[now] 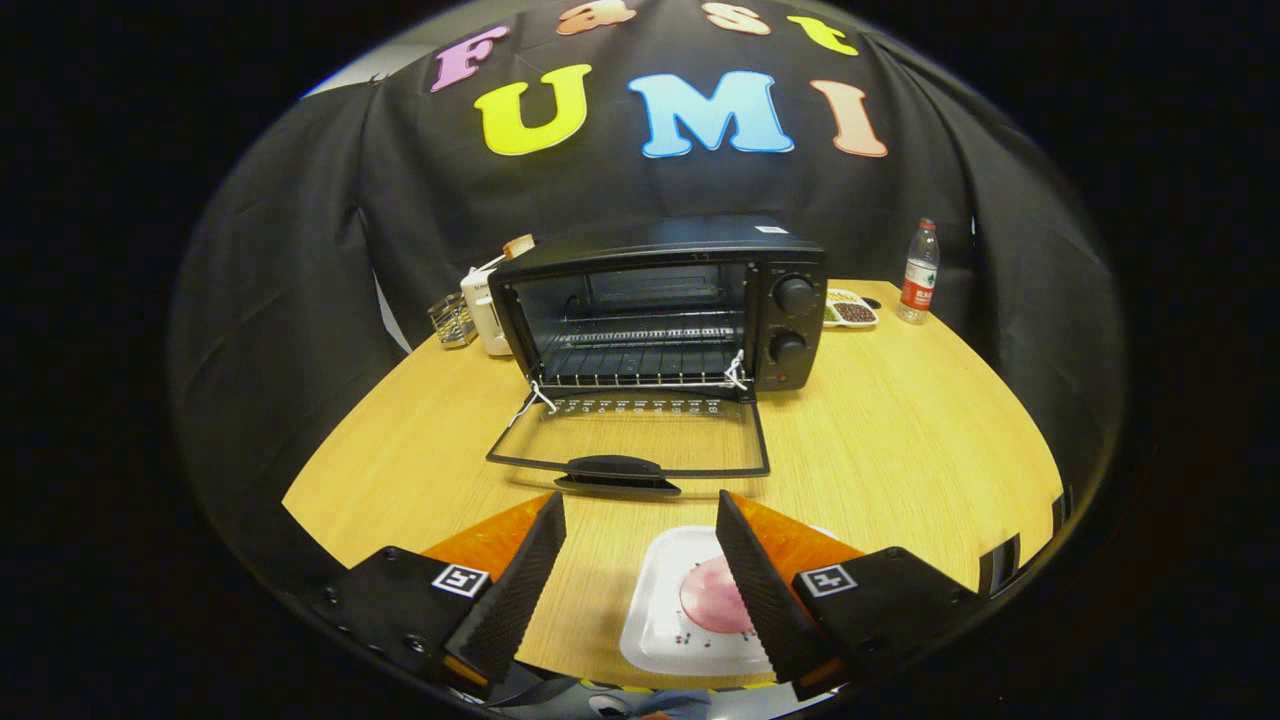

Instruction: Open the toaster oven, put the food inside, and close the toaster oven door.

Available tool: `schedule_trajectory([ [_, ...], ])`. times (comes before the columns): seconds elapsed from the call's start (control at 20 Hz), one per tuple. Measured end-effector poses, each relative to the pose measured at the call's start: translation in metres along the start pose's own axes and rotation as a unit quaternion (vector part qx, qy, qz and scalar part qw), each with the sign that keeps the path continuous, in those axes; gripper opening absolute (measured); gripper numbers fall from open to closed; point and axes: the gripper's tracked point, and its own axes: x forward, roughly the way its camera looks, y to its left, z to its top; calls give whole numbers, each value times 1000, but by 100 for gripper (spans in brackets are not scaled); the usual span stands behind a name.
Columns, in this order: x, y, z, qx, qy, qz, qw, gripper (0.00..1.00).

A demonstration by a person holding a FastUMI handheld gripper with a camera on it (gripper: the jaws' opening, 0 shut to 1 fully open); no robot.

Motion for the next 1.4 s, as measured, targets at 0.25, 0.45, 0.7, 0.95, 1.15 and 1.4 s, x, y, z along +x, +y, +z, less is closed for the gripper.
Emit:
schedule_trajectory([
  [0.25, -22, -34, -7, 20, 30, 26, 999, 98],
  [0.45, -21, -58, -14, 23, 72, 65, 995, 99],
  [0.7, -14, -100, -31, 24, 126, 95, 987, 99],
  [0.95, 5, -119, -49, 61, 208, 133, 967, 98],
  [1.15, 11, -127, -73, 77, 295, 158, 939, 94],
  [1.4, 13, -129, -96, 87, 362, 172, 912, 86],
])
